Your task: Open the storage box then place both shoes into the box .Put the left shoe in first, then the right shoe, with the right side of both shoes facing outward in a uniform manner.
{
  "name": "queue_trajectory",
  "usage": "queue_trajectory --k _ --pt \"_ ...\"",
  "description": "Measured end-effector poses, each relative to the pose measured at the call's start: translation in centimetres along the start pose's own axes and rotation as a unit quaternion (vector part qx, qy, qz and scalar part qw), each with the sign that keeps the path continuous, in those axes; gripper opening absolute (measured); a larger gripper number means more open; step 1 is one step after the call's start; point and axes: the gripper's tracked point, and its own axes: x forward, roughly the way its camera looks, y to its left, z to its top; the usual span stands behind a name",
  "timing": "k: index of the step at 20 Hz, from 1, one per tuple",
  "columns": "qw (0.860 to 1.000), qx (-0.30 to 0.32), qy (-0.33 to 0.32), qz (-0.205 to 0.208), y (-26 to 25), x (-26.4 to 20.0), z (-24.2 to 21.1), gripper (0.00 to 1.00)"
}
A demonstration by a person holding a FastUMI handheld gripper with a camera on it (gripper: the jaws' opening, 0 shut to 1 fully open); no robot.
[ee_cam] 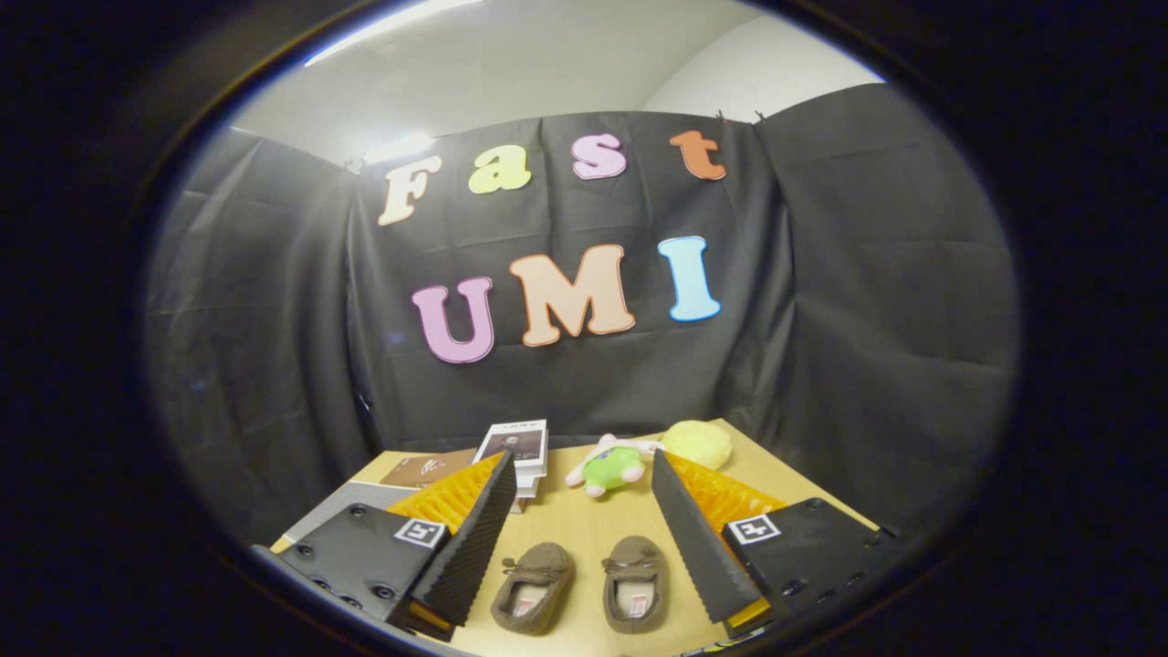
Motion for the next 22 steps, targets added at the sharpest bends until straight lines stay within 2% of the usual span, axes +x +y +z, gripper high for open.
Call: queue_trajectory --k 8,15,20,22 --pt "1.000 0.006 -0.008 -0.001 0.4 0.4 -0.4 0.96" --pt "0.995 0.060 0.054 0.054 4.6 0.9 -5.2 0.96" --pt "0.980 0.129 0.129 0.078 7.5 1.2 -10.8 0.96" --pt "0.971 0.154 0.164 0.082 8.4 1.4 -13.3 0.99"
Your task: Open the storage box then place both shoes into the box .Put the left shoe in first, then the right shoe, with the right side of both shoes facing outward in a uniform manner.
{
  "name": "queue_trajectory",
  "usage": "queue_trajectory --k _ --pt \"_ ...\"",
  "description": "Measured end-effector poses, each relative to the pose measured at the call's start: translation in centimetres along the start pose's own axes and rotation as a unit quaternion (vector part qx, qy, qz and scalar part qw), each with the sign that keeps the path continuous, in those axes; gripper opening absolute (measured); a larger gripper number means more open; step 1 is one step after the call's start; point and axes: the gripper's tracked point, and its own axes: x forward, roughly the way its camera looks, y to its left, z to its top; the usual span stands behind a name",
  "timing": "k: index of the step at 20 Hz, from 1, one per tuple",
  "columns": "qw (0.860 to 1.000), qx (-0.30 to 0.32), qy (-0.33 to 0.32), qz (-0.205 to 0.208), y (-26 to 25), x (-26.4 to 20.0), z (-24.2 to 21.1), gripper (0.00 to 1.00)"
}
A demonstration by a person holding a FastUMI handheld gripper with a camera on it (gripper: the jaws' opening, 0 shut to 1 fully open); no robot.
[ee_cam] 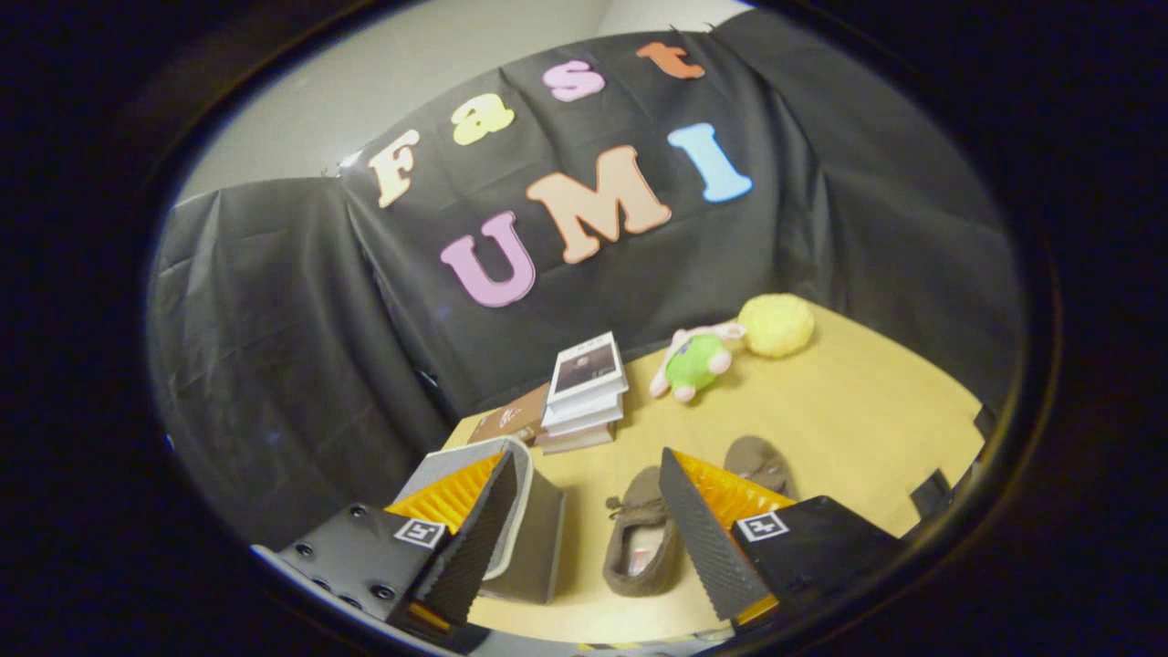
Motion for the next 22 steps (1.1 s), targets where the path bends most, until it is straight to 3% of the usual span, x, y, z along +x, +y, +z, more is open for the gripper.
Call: queue_trajectory --k 4,8,14,22 --pt "0.994 0.090 0.057 0.017 0.9 1.8 -4.1 1.00" --pt "0.975 0.199 0.097 0.027 1.5 3.2 -7.1 1.00" --pt "0.948 0.275 0.156 0.036 3.0 5.4 -11.5 1.00" --pt "0.889 0.367 0.259 0.091 8.2 6.4 -16.5 0.98"
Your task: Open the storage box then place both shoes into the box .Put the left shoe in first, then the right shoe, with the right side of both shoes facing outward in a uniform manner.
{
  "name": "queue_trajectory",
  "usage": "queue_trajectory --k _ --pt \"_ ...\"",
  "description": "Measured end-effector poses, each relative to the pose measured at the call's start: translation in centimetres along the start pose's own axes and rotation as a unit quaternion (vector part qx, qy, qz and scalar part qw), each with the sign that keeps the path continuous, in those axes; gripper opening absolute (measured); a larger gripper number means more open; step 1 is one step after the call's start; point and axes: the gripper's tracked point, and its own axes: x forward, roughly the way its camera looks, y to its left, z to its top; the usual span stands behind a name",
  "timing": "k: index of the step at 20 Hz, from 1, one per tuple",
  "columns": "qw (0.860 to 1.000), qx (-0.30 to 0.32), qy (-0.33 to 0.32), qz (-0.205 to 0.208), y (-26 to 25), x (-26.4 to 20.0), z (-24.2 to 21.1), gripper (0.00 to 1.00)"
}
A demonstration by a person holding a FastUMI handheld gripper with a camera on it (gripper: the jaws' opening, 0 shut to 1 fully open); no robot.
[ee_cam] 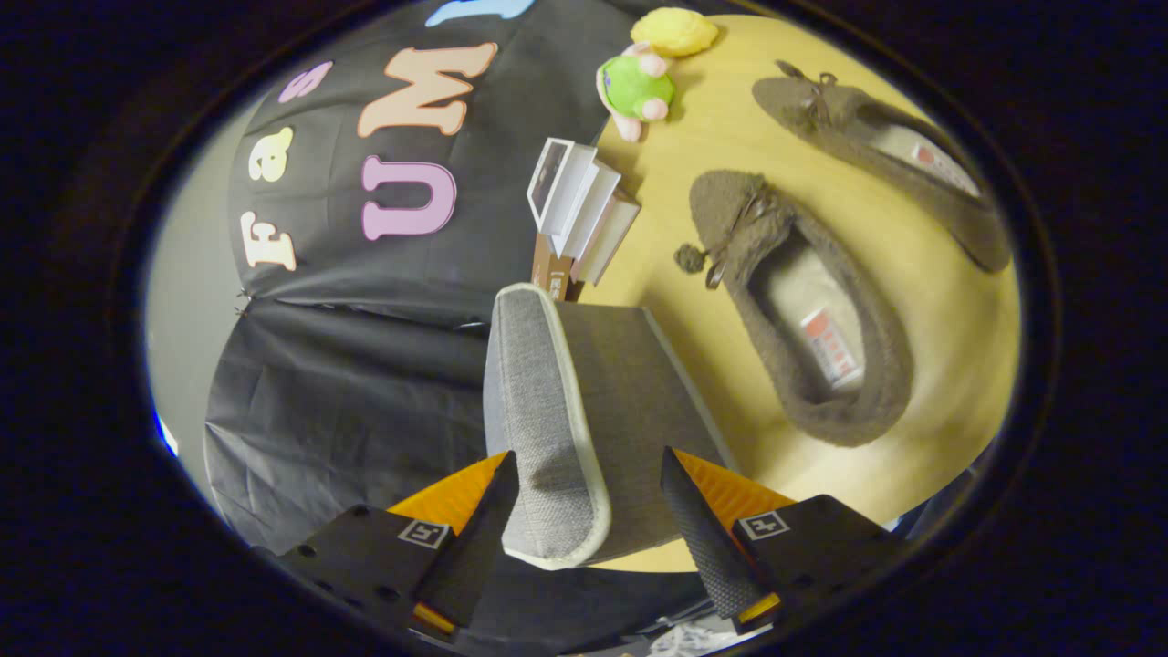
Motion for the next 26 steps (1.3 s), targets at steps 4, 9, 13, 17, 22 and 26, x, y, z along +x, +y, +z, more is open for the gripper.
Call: queue_trajectory --k 4,9,13,17,22,26 --pt "1.000 0.020 0.014 0.014 1.1 0.8 -0.5 0.79" --pt "1.000 0.008 0.005 0.022 2.0 0.4 0.4 0.51" --pt "0.998 -0.061 0.002 0.011 2.9 -0.3 0.3 0.22" --pt "0.996 -0.094 -0.001 0.008 4.7 -0.5 -0.3 0.03" --pt "0.994 -0.106 -0.005 0.033 8.0 -1.8 -0.2 0.03" --pt "0.990 -0.121 -0.001 0.067 12.7 -3.0 -1.3 0.03"
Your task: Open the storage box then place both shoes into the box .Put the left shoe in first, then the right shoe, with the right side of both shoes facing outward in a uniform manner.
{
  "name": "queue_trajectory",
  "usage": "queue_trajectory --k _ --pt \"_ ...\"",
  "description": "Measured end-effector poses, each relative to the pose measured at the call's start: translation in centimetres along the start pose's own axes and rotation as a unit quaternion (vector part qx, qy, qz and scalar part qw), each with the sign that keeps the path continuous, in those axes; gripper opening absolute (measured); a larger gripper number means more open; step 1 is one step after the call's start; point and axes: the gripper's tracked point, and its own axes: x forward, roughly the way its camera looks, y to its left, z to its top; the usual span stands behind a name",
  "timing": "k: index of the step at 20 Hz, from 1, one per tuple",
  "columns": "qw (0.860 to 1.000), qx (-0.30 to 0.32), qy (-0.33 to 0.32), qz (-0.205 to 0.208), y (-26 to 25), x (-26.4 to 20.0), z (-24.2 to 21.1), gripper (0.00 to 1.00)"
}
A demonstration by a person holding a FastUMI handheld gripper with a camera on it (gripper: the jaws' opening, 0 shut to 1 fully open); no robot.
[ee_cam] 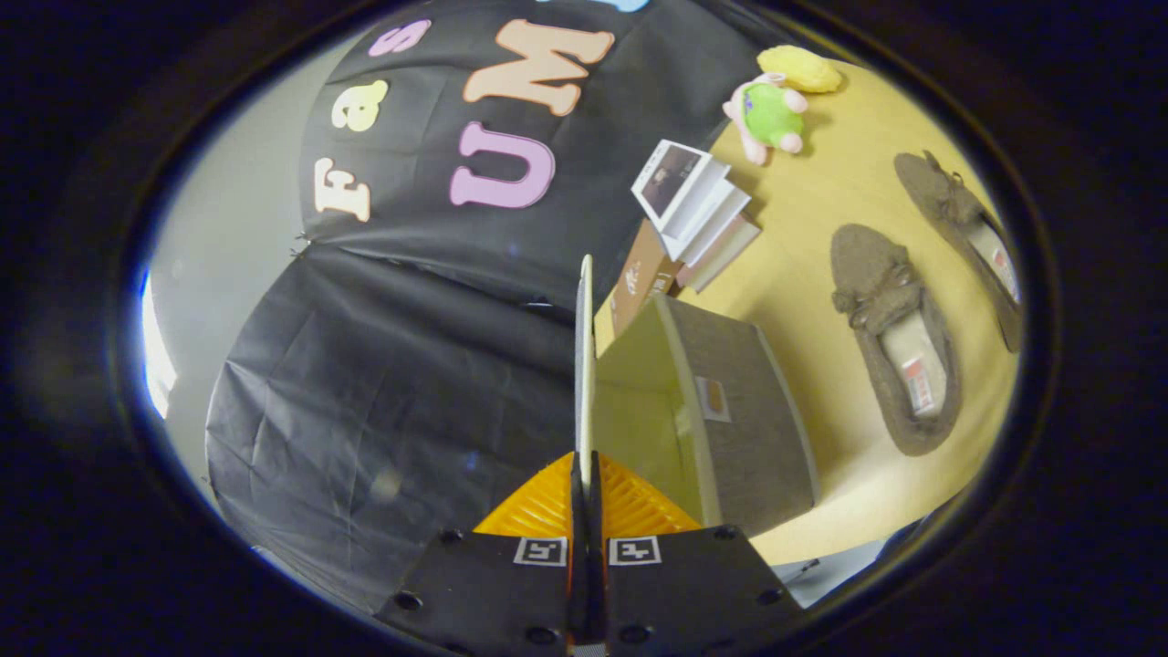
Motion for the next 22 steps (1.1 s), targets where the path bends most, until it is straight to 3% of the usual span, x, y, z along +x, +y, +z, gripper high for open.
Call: queue_trajectory --k 6,17,22 --pt "0.999 -0.037 0.026 0.029 6.1 2.0 -1.5 0.03" --pt "0.993 -0.053 0.088 0.062 12.4 7.8 -7.2 0.03" --pt "0.985 -0.089 0.132 0.066 14.6 10.3 -11.7 0.03"
